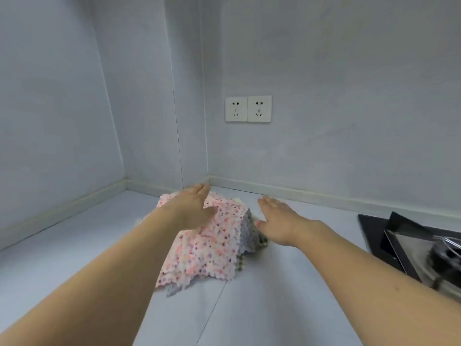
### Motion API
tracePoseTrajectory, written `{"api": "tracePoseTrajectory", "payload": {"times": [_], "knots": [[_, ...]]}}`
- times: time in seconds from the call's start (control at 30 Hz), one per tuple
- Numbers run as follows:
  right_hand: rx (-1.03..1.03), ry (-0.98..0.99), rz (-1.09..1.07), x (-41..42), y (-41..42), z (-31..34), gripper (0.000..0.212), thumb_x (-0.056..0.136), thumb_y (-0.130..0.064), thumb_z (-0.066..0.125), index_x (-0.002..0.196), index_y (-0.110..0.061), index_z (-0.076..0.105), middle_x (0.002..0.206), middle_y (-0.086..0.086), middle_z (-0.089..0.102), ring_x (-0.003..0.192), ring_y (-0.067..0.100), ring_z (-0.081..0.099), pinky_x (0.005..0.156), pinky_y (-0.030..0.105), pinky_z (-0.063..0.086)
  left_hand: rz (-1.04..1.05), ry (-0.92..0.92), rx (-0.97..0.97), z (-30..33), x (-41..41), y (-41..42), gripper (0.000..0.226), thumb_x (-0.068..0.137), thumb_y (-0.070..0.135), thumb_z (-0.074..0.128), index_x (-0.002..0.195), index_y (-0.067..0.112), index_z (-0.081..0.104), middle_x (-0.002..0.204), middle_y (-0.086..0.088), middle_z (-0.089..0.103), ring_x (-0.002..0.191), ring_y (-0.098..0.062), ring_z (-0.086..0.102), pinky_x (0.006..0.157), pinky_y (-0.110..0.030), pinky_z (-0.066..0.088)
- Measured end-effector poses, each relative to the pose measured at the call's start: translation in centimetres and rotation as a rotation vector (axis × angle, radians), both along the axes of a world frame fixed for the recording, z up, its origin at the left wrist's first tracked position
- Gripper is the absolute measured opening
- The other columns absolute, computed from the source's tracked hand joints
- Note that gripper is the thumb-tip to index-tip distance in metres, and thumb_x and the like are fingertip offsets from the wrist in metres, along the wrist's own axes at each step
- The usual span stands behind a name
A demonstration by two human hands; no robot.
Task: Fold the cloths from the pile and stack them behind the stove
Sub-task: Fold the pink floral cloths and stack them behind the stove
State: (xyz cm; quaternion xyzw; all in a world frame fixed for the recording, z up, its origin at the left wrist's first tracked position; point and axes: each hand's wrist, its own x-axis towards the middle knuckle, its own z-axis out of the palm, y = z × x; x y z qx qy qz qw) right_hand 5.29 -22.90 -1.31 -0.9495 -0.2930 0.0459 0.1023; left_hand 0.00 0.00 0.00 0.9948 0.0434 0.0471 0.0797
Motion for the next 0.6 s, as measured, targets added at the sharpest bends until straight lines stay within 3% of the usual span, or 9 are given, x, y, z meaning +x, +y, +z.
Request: {"api": "tracePoseTrajectory", "payload": {"times": [0.1,0.2,0.27,0.37,0.6], "knots": [[0.082,-0.099,0.087,-2.1,0.1,-1.1,0.058,0.099,-0.029,0.04,0.151,-0.014,0.02,0.159,0.001,0.017,0.145,0.02,0.016,0.118,0.032,0.014,-0.083,-0.044,0.009,-1.2,-2.6,-0.2,0.059,0.095,0.033,0.051,0.15,0.023,0.03,0.159,0.006,0.02,0.141,-0.017,0.03,0.114,-0.034,0.028],[0.135,-0.166,0.128,-3.9,0.6,-1.7,0.047,0.095,-0.021,0.046,0.142,-0.017,0.038,0.147,-0.001,0.038,0.135,0.019,0.033,0.112,0.031,0.028,-0.122,-0.052,0.012,-2.5,-5.2,-0.1,0.04,0.09,0.022,0.057,0.129,0.026,0.051,0.137,0.008,0.044,0.115,-0.013,0.054,0.095,-0.032,0.047],[0.177,-0.205,0.144,-4.7,1.2,-2.3,0.041,0.093,-0.018,0.046,0.134,-0.019,0.046,0.14,-0.002,0.045,0.129,0.017,0.039,0.107,0.028,0.032,-0.13,-0.041,0.044,-3.5,-6.2,0.5,0.035,0.087,0.02,0.058,0.121,0.027,0.054,0.125,0.008,0.049,0.106,-0.013,0.055,0.089,-0.034,0.049],[0.195,-0.191,0.195,-5.6,2.6,-3.8,0.034,0.093,-0.019,0.048,0.126,-0.02,0.051,0.132,-0.003,0.049,0.123,0.016,0.042,0.103,0.03,0.035,-0.159,-0.057,0.072,-5.1,-6.9,1.6,0.036,0.087,0.021,0.056,0.122,0.027,0.053,0.121,0.008,0.05,0.108,-0.014,0.052,0.088,-0.034,0.049],[0.131,-0.194,0.102,-4.1,6.0,-6.4,0.042,0.09,-0.046,0.054,0.124,-0.022,0.05,0.126,-0.004,0.048,0.12,0.017,0.041,0.1,0.032,0.035,-0.172,-0.285,0.183,-7.0,-4.8,2.9,0.039,0.092,0.037,0.052,0.131,0.028,0.05,0.125,0.008,0.05,0.111,-0.017,0.047,0.092,-0.031,0.041]]}}
